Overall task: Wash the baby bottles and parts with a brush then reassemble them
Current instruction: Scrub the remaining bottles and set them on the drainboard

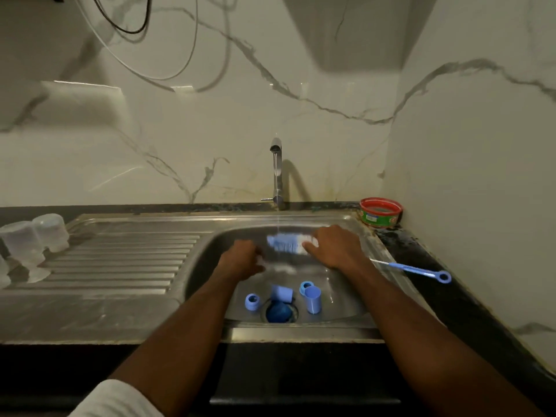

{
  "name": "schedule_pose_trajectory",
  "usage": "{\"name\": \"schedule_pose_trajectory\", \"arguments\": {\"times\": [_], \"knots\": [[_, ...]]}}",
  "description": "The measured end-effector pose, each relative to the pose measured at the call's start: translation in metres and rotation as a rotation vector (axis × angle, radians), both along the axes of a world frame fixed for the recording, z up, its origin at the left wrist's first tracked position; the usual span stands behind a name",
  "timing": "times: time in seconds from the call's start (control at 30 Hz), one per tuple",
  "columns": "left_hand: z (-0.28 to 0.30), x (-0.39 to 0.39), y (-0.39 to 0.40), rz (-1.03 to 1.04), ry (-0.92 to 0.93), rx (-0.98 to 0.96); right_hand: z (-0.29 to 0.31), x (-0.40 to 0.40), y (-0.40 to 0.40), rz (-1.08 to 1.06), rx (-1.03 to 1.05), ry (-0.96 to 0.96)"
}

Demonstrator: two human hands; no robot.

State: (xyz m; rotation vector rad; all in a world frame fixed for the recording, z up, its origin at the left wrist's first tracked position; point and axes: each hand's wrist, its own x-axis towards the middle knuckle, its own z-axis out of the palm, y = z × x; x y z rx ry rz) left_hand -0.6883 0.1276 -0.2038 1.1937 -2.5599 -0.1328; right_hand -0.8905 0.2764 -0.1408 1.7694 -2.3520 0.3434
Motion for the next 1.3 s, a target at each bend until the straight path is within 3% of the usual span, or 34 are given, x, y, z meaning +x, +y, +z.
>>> {"name": "schedule_pose_trajectory", "arguments": {"times": [0.03,0.17,0.2,0.27,0.33,0.4,0.5,0.7,1.07,1.3], "knots": [[-0.001,0.001,0.000,0.034,-0.057,-0.009,-0.002,-0.002,0.004,-0.003,0.028,0.008],[0.018,0.000,0.018,0.118,0.310,-0.207,0.017,-0.004,0.016,-0.085,-0.275,-0.077],[0.017,0.001,0.025,0.114,0.268,-0.210,0.019,-0.005,0.020,-0.118,-0.304,-0.070],[0.014,0.010,0.039,0.131,0.149,-0.189,0.021,-0.001,0.035,-0.132,-0.164,0.016],[0.022,0.019,0.048,0.144,0.211,-0.196,0.020,0.007,0.050,-0.130,-0.128,0.052],[0.038,0.022,0.055,0.138,0.260,-0.240,0.026,0.015,0.059,-0.136,-0.223,0.028],[0.055,0.033,0.067,0.118,0.116,-0.195,0.036,0.029,0.065,-0.126,-0.125,0.073],[0.085,0.076,0.074,0.105,0.200,-0.155,0.038,0.062,0.048,-0.076,-0.096,-0.138],[0.138,0.282,0.014,0.390,-0.011,-0.194,0.074,0.251,-0.047,0.242,-0.077,-0.066],[0.140,0.359,-0.036,0.585,-0.104,-0.184,0.080,0.325,-0.108,0.341,-0.054,-0.013]]}}
